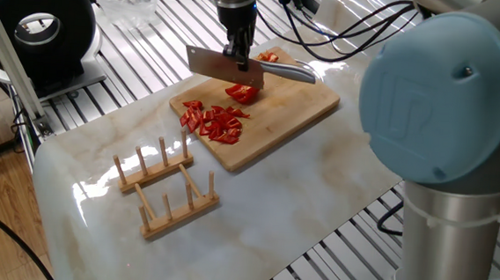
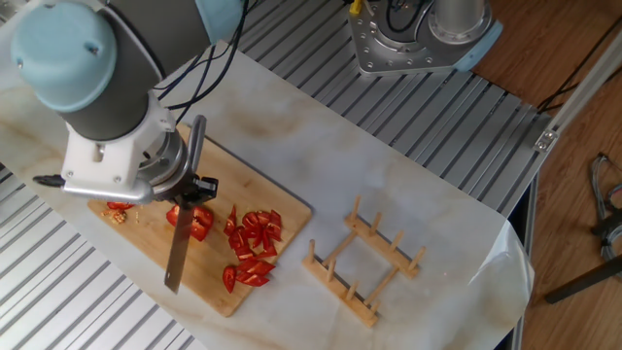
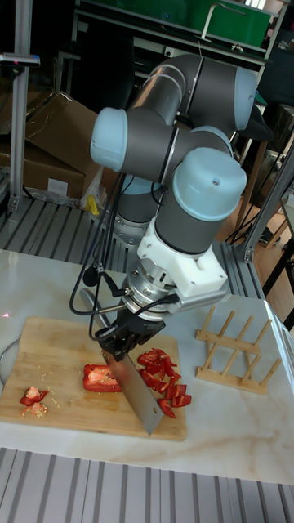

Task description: Chop the chili peppers

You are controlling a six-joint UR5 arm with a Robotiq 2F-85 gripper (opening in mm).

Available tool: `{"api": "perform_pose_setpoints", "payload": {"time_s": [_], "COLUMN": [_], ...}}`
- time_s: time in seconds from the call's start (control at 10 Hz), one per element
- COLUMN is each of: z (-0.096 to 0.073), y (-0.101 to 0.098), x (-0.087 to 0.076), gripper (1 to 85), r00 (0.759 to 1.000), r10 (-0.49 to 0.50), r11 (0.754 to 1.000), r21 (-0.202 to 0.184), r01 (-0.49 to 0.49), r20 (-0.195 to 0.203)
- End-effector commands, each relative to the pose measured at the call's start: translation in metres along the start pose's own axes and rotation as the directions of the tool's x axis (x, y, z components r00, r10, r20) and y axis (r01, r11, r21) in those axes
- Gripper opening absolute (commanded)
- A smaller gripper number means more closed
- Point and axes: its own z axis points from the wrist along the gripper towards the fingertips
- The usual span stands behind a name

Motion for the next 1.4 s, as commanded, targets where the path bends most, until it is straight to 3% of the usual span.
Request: {"api": "perform_pose_setpoints", "payload": {"time_s": [0.0, 0.6, 1.3], "z": [0.0013, 0.0039, 0.0096], "y": [0.0038, 0.0002, 0.0023], "x": [-0.0021, -0.004, -0.0009], "gripper": [1.3, 1.3, 1.3], "r00": [1.0, 0.999, 0.999], "r10": [-0.018, -0.021, -0.036], "r11": [1.0, 1.0, 0.999], "r21": [-0.019, -0.012, -0.04], "r01": [0.017, 0.02, 0.035], "r20": [-0.025, -0.033, -0.03]}}
